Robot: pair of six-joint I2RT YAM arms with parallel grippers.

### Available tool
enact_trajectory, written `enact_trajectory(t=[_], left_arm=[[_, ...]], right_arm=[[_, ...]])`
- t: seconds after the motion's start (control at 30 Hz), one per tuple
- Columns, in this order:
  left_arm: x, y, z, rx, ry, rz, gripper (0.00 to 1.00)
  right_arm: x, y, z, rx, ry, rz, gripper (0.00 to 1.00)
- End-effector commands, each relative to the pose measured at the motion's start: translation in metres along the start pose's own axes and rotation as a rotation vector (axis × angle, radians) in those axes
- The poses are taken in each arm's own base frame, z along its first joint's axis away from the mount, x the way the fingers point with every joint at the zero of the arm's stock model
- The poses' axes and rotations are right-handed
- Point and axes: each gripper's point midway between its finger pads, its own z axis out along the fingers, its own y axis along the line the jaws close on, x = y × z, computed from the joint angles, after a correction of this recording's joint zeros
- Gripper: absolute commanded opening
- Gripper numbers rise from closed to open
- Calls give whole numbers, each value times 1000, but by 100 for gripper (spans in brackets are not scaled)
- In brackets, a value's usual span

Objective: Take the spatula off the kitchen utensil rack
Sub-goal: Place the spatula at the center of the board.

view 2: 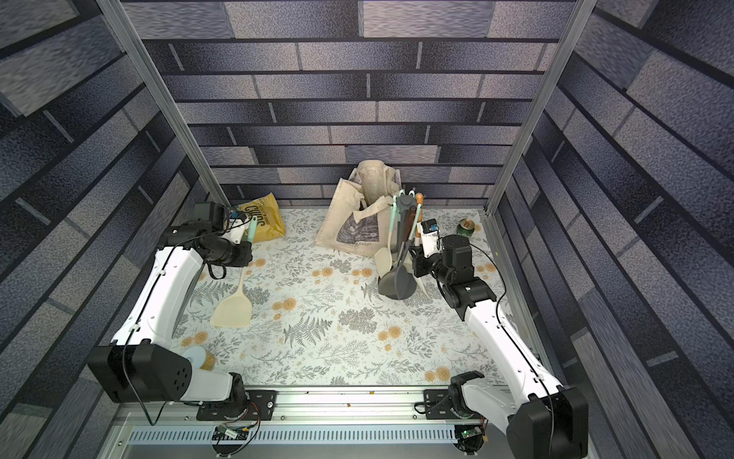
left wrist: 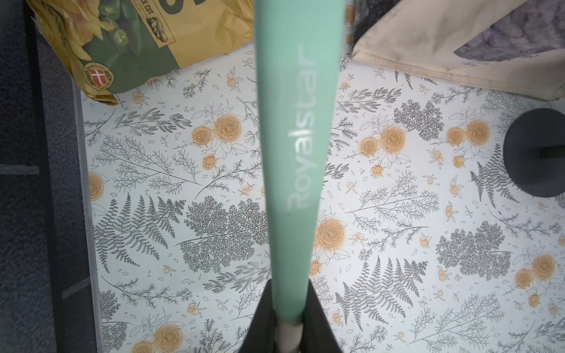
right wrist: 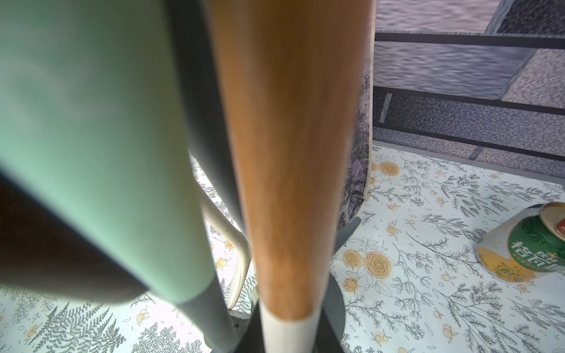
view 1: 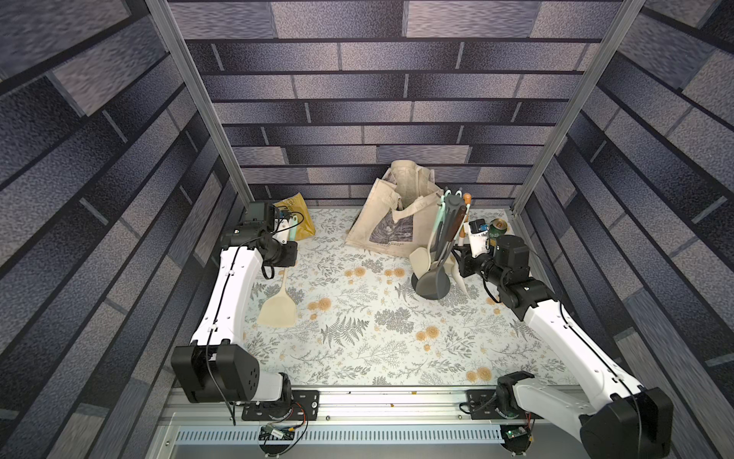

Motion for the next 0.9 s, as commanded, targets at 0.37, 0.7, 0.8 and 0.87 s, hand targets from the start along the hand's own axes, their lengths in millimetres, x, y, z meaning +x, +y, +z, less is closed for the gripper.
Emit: enact_trajectory(t=[0.37, 0.7, 0.8, 0.87], left_arm=[[6, 39, 35, 88, 16, -104, 0], [5, 76, 68, 15, 51, -69, 0], [10, 84, 80, -2, 89, -59, 0], [12, 88, 86, -2, 101, -58, 0]], right_arm=[[3, 4, -3, -8, -6, 13, 9], [2, 5, -4, -14, -13, 14, 9], [3, 6, -4, -20, -11, 18, 9], [2, 6, -4, -19, -12, 16, 9]])
